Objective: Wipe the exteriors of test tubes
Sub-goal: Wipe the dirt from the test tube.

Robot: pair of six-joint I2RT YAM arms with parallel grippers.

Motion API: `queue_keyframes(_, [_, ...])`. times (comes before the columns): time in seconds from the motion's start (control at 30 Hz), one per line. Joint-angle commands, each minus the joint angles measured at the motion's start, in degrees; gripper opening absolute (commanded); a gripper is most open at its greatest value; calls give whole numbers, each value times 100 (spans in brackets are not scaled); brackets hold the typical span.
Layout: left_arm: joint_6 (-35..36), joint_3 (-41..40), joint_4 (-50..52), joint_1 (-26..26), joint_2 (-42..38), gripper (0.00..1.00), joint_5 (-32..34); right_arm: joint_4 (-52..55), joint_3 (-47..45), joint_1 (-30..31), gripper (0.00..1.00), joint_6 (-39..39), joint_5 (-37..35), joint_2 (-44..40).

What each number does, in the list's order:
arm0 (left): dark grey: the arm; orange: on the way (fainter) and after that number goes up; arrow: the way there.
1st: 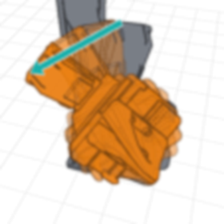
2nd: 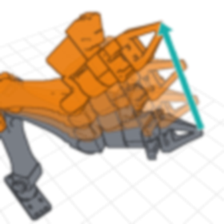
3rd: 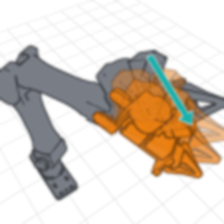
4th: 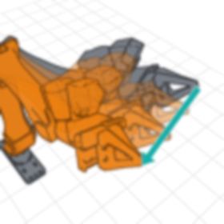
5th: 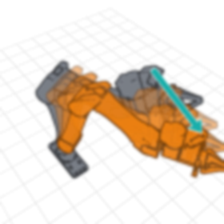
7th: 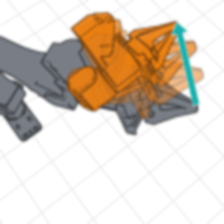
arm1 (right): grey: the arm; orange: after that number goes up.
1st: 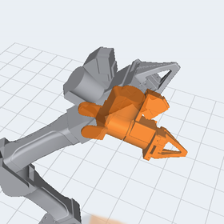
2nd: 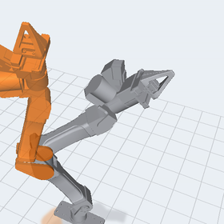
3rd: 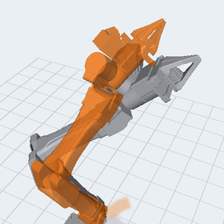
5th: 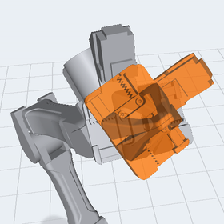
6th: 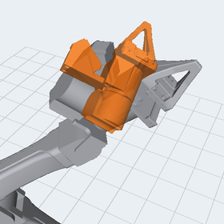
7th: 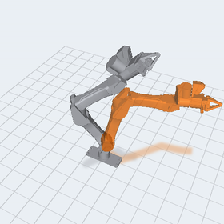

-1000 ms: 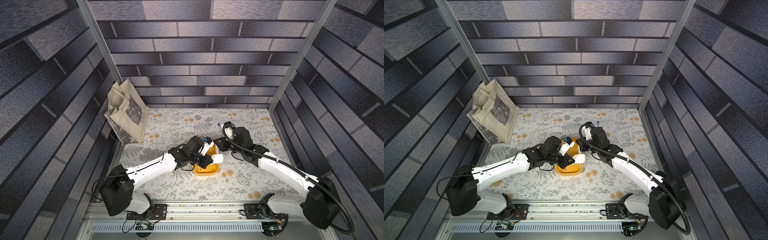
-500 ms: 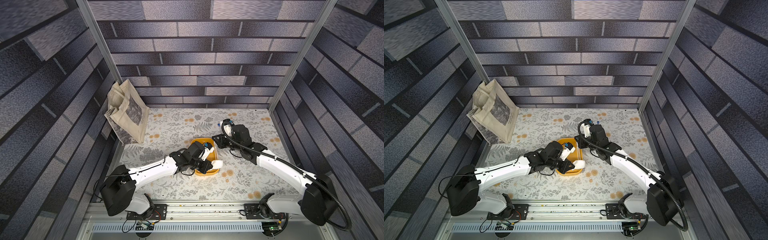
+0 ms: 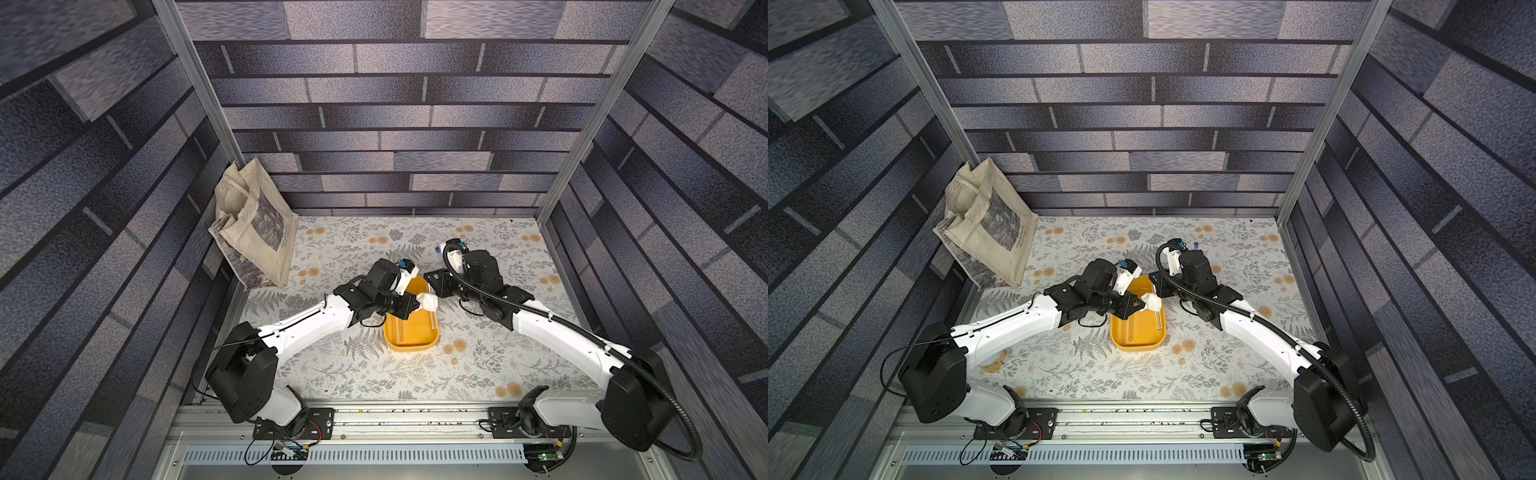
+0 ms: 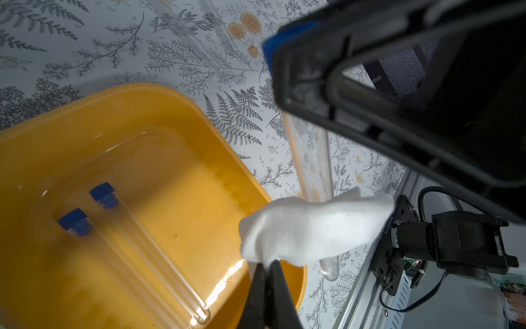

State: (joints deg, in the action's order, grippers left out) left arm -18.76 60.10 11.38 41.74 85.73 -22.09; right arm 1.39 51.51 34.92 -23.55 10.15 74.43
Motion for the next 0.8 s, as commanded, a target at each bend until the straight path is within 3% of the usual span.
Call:
queue_keyframes(0.0, [276,319,191,-109,110,0,7,-123,-88,42,13,-71,24,-96])
queue_keyframes(0.33, [408,404,383,-27,182,0,-28,-78,-53,40,13,-97,-74,-122])
queue_keyframes(0.77, [-185,-690,-104,671,-370,0,187,-158,121,41,15,-104,-154,9])
